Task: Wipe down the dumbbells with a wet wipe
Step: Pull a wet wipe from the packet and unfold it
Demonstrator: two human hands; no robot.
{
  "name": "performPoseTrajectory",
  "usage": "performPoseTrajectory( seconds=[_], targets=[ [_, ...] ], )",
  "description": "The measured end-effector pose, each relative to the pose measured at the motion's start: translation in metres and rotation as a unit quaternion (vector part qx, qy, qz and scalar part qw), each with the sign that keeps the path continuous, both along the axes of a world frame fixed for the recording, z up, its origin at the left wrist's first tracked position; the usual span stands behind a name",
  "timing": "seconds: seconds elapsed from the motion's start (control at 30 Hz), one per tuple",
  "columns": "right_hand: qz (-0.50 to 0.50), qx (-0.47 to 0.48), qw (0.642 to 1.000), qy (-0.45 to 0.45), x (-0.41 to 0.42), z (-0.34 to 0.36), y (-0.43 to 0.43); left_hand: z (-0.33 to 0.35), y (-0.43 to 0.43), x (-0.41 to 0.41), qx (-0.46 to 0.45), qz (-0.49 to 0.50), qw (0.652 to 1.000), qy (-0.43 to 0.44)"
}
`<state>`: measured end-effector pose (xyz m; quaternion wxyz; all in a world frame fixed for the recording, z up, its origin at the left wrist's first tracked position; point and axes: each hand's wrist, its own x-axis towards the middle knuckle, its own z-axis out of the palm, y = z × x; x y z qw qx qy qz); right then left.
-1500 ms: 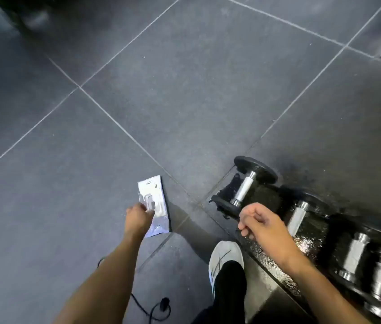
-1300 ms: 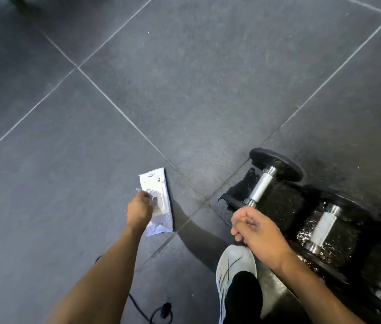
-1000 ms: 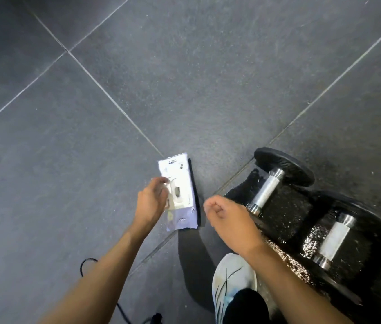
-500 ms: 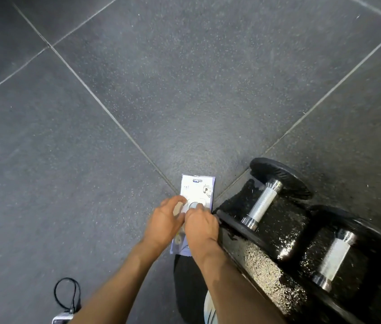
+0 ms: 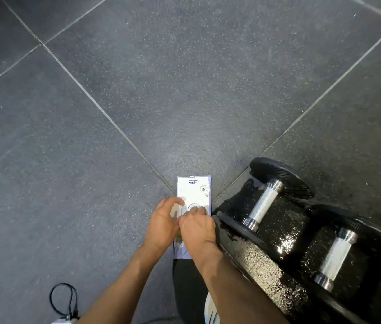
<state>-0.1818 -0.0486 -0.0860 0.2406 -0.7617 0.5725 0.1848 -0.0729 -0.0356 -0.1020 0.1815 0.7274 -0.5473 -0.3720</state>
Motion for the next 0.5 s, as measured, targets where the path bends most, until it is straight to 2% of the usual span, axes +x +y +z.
performPoseTrajectory(
  seconds=[0.23,0.37,0.5],
  targets=[
    [-0.033,-0.009,0.999,0.014,0.002,-0.002,-0.003,-0.005,-0.002,0.003,0.021,0.036,0.998,0.042],
    [-0.089,-0.041,0.995,-0.029,-0.001,-0.007,-0.001,-0.007,-0.003,0.005,0.028,0.032,0.998,0.045],
    [-0.091,-0.061,0.992,-0.058,-0.001,-0.018,0.001,-0.01,-0.004,0.006,0.026,0.011,0.999,0.017]
  ],
)
